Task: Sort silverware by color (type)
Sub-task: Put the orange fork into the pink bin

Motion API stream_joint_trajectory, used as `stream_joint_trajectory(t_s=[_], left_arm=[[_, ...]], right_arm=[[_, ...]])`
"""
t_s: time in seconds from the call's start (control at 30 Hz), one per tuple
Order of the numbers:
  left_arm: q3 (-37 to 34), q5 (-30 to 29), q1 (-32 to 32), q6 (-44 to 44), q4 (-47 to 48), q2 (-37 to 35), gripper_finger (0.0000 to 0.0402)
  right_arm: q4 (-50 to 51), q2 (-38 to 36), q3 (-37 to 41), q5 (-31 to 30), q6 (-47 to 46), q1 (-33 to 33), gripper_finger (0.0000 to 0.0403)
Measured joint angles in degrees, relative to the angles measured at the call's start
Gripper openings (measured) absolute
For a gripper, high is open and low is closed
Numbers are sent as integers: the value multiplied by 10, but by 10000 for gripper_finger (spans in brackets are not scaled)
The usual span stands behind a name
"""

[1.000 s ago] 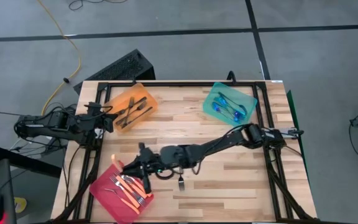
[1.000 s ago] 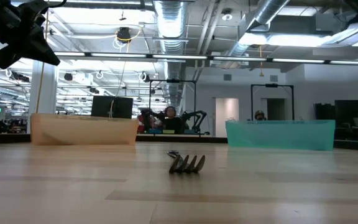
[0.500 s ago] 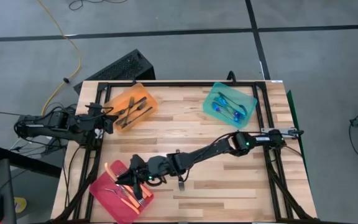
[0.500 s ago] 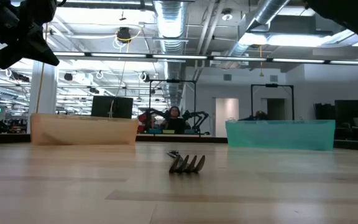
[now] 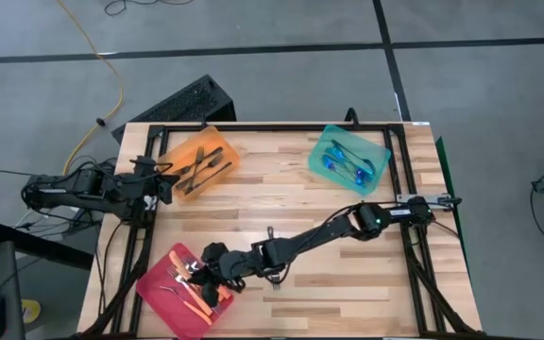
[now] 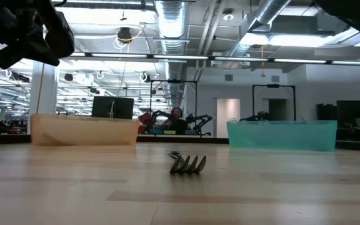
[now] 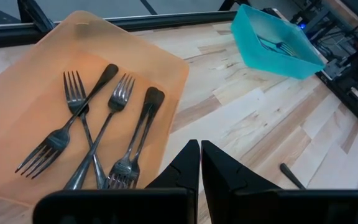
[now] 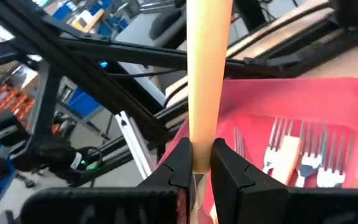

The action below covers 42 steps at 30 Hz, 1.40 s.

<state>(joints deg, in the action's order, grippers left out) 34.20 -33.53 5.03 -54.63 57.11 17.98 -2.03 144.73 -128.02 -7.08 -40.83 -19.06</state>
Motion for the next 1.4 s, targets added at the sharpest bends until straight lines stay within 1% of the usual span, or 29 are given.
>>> stream_joint_trajectory(t_s=[0.1, 0.27, 0.33, 0.5, 0.63, 0.7, 0.83, 1.07, 1.13, 1.3, 1.4], left_arm=[[0, -2, 0, 0, 0, 0, 0], [0, -2, 0, 0, 0, 0, 0], [0, -2, 0, 0, 0, 0, 0], [0, -3, 0, 17, 0, 0, 0], [0, -3, 0, 19, 0, 0, 0], [0, -3, 0, 19, 0, 0, 0], [0, -4, 0, 20, 0, 0, 0], [0, -10, 0, 20, 1, 0, 0], [0, -12, 0, 20, 2, 0, 0], [0, -14, 0, 20, 5, 0, 0], [0, -14, 0, 20, 6, 0, 0]], right_arm=[[-1, 0, 0, -21, -16, -4, 55], [2, 0, 0, -74, -9, -13, 55], [-11, 0, 0, -78, -9, -15, 55], [-15, 0, 0, -63, 4, -16, 55], [-2, -1, 0, -22, 3, -9, 55], [20, -1, 0, -18, 4, -6, 55], [16, 0, 0, 7, 20, 4, 55], [11, 13, 1, 12, 24, 14, 55], [-6, 23, -1, 12, 19, 15, 55], [-23, 36, 0, 24, -4, 16, 55], [-14, 39, 0, 41, -8, 16, 55]])
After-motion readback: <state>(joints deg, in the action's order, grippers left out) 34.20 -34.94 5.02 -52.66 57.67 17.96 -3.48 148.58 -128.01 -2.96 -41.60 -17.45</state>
